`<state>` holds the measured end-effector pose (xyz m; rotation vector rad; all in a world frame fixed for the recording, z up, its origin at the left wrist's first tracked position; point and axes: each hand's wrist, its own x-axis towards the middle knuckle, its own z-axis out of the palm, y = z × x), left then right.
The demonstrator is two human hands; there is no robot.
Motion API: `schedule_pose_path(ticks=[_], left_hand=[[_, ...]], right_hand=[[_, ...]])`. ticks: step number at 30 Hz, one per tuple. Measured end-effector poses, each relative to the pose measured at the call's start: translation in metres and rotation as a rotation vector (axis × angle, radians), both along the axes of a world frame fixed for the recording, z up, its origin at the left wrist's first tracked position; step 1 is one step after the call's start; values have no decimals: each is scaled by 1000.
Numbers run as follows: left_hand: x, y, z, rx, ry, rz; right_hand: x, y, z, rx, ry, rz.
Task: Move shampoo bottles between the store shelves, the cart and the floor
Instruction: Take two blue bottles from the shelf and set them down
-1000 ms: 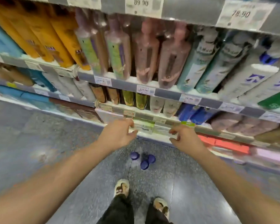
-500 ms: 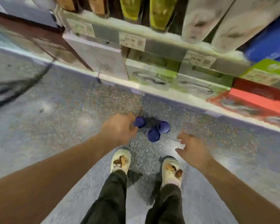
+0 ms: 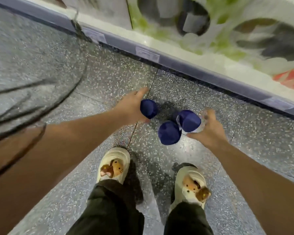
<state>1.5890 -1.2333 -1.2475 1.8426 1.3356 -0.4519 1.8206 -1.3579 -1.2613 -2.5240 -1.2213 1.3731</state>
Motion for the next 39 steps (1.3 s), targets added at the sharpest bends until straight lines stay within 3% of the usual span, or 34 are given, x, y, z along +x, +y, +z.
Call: schedule_pose_path(ticks=[6,10,19,24,32,39], left_hand=[[6,-2,-28,0,-127,-91],[6,-6,-27,-9,-77,-184],[-4,5,7,69,-101,-55],[-15,27,118,91,-95,-87],[-7,60,376,28,-279,-206],[20,77,584,220,-318,-462]], right_hand=[[4,5,-33,165,166,121],[0,4,-33,215,160,81],[7,13,15,236,143,19],[12,22,125,263,155,34],[8,30,355,357,171,-16],[6,23,560,556,70,27]])
